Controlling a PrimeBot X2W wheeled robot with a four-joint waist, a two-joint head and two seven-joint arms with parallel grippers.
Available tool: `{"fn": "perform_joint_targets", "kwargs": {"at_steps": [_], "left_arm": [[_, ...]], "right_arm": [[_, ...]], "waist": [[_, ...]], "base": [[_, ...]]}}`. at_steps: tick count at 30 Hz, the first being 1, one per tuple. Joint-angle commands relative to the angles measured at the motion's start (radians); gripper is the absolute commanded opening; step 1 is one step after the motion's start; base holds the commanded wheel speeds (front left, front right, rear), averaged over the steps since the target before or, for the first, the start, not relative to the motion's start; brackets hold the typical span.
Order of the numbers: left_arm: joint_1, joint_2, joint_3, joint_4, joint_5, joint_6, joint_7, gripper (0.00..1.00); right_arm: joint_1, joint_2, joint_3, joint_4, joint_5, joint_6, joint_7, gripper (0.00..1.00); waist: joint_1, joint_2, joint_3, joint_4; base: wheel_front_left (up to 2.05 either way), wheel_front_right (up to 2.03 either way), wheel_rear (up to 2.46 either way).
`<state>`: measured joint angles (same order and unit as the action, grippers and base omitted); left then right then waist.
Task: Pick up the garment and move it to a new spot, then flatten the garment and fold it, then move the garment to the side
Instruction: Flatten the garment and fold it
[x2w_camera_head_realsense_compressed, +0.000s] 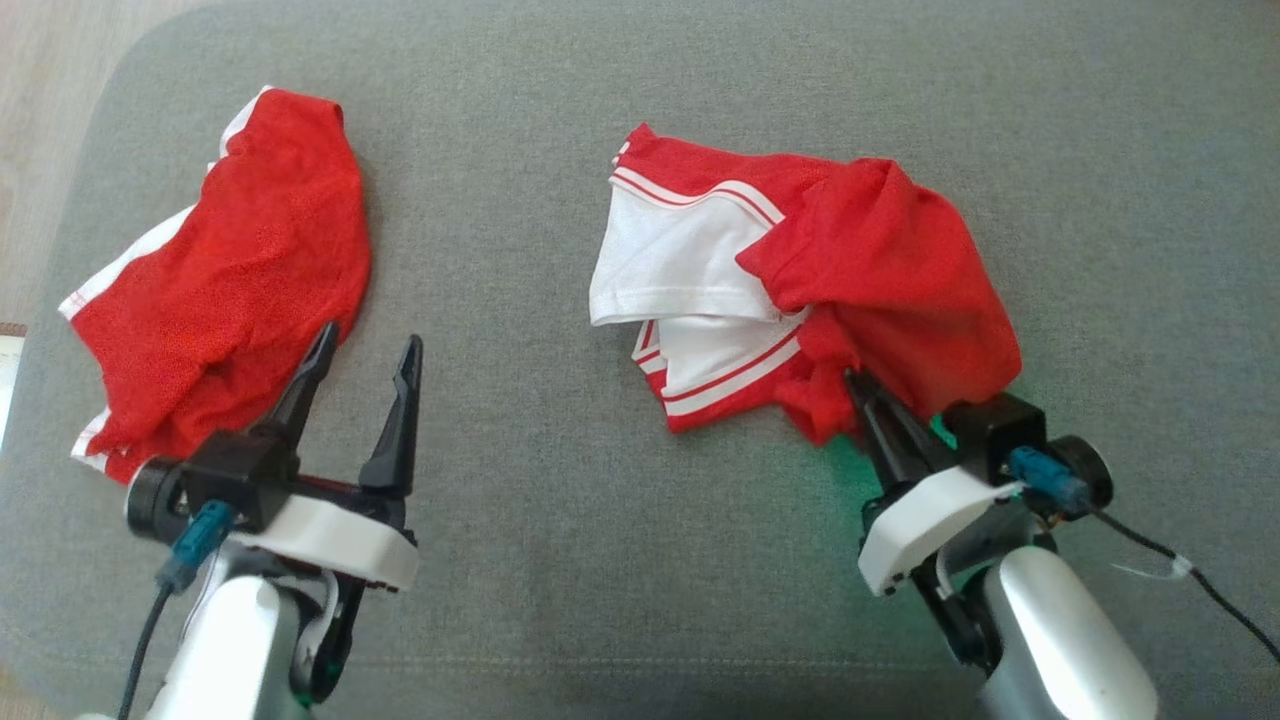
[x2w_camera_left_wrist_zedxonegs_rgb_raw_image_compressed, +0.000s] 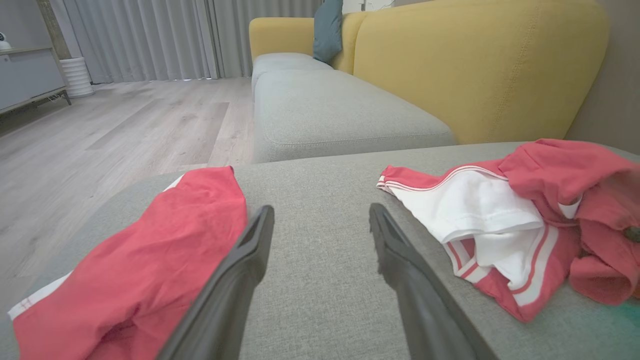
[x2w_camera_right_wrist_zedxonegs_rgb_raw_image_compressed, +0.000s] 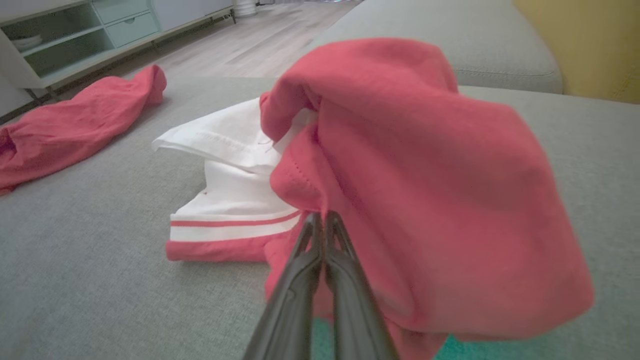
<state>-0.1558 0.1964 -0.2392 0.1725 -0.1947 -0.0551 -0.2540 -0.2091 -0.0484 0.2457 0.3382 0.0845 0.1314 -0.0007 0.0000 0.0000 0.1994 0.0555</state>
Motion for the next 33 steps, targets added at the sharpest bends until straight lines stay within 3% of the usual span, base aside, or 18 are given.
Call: {"fn": "perform_joint_targets", "kwargs": {"at_steps": [1,7,14,18,33], "left_arm": [[-0.052,0.008,0.048,-0.026,0.01,-0.006,-0.008,1.0],[-0.049,-0.002,0.054,-0.027,0.016,-0.012,-0.008,1.0],[-0.047,-0.011,0.062,-0.027,0.026,-0.021,-0.008,1.0],[-0.048,-0.015,0.066,-0.028,0.031,-0.025,-0.008,1.0],[-0.044,-0.029,0.076,-0.028,0.046,-0.04,-0.008,1.0]], "right_arm": [[-0.035,-0.002,0.005,-0.029,0.009,-0.001,-0.016,0.0],[-0.044,-0.002,-0.06,-0.05,0.01,-0.001,-0.038,0.0],[-0.057,-0.002,-0.225,-0.053,0.006,-0.001,-0.05,0.0],[-0.068,-0.002,-0.33,-0.013,0.031,-0.001,-0.059,0.0],[-0.122,-0.002,-0.605,0.189,-0.046,-0.001,-0.106,0.0]], "waist": [[0.0,0.0,0.0,-0.001],[0.0,0.0,0.0,-0.005],[0.0,0.0,0.001,-0.007],[0.0,0.0,0.005,-0.004],[0.0,0.0,0.003,0.005]], "base": [[0.0,0.0,0.0],[0.0,0.0,0.0],[0.0,0.0,0.0],[0.0,0.0,0.0],[0.0,0.0,0.0]]}}
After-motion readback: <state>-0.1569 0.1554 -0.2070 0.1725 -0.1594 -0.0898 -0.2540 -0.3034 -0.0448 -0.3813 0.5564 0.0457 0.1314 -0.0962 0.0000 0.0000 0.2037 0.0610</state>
